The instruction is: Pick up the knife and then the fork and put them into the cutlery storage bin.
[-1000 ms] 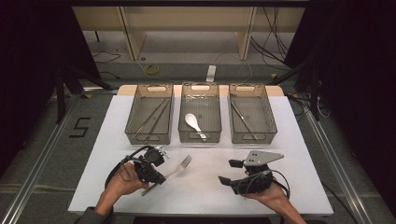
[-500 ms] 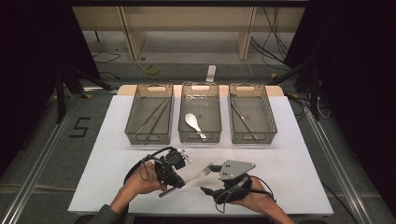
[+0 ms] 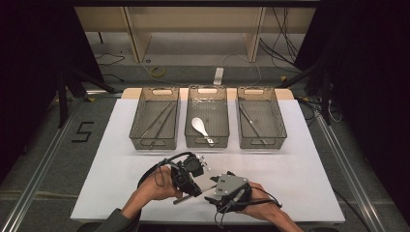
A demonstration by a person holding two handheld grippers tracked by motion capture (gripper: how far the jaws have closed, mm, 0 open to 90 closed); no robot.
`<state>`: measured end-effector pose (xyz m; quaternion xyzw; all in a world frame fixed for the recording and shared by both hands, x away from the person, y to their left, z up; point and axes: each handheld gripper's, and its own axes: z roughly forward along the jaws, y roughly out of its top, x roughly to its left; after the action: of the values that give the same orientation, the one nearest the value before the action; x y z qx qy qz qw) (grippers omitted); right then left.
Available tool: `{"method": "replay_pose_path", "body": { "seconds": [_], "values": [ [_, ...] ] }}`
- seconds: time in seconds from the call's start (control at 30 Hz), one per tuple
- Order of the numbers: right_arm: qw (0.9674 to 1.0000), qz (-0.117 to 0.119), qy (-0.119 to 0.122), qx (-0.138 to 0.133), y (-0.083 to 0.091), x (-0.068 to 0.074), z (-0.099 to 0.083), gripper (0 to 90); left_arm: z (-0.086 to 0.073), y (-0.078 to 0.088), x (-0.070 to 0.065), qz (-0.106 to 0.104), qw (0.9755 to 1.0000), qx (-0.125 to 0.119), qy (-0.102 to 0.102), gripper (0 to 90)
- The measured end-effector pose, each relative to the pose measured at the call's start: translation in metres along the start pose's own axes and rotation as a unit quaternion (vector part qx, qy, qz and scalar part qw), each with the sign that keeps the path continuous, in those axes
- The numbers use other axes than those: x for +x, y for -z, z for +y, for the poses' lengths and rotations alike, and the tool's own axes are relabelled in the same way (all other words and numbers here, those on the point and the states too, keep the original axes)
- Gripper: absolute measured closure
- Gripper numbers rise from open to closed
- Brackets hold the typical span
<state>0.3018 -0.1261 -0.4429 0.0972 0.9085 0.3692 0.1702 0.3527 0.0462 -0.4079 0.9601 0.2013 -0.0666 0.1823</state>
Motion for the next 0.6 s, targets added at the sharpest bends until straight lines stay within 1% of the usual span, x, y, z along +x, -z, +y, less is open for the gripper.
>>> {"method": "replay_pose_path", "body": {
  "seconds": [0.07, 0.17, 0.2, 0.23, 0.27, 0.33, 0.4, 0.47, 0.53, 0.57, 0.6],
  "values": [
    [1.0, -0.003, 0.008, 0.0, -0.0003, 0.0012, 0.0006, 44.4, 0.0026, -0.0002, -0.0028, -0.003, 1.0, 0.0, 0.0, 82.3],
    [0.9997, -0.01, 0.02, 0.007, -0.0015, 0.0032, 0.0008, 47.6, 0.005, -0.0007, -0.0045, -0.015, 0.9999, 0.005, -0.006, 82.3],
    [0.9994, -0.016, 0.028, 0.012, -0.0024, 0.0042, 0.0006, 48.8, 0.0051, -0.0015, -0.0049, -0.015, 0.9999, 0.002, -0.003, 82.3],
    [0.9991, -0.02, 0.034, 0.017, -0.003, 0.005, 0.0004, 51.2, 0.0052, -0.0015, -0.0042, -0.014, 0.9999, 0.006, -0.005, 82.3],
    [0.9989, -0.021, 0.038, 0.019, -0.0036, 0.0056, 0.0001, 53.4, 0.0051, -0.0019, -0.004, -0.013, 0.9999, 0.005, -0.003, 82.3],
    [0.9984, -0.022, 0.047, 0.022, -0.0039, 0.0069, 0.0, 58.6, 0.0053, -0.0021, -0.003, -0.015, 0.9998, 0.009, -0.006, 82.2],
    [0.9976, -0.028, 0.056, 0.028, -0.0054, 0.0079, -0.0001, 62.4, 0.0059, -0.0018, -0.0034, -0.02, 0.9997, 0.009, -0.01, 82.3],
    [0.9969, -0.028, 0.061, 0.04, -0.0065, 0.0089, -0.0007, 67.5, 0.0062, -0.0011, -0.0039, -0.024, 0.9996, 0.006, -0.008, 82.2],
    [0.9961, -0.034, 0.071, 0.04, -0.0071, 0.0096, -0.0008, 73.7, 0.0064, -0.0003, -0.0037, -0.026, 0.9996, 0.007, -0.008, 82.2],
    [0.9959, -0.034, 0.074, 0.039, -0.0072, 0.0094, -0.0007, 75.1, 0.0063, 0.0, -0.0035, -0.028, 0.9995, 0.008, -0.01, 82.1],
    [0.9941, -0.029, 0.092, 0.05, -0.007, 0.0093, -0.0009, 77.1, 0.0064, 0.0002, -0.0033, -0.028, 0.9995, 0.009, -0.012, 82.0]
  ]
}}
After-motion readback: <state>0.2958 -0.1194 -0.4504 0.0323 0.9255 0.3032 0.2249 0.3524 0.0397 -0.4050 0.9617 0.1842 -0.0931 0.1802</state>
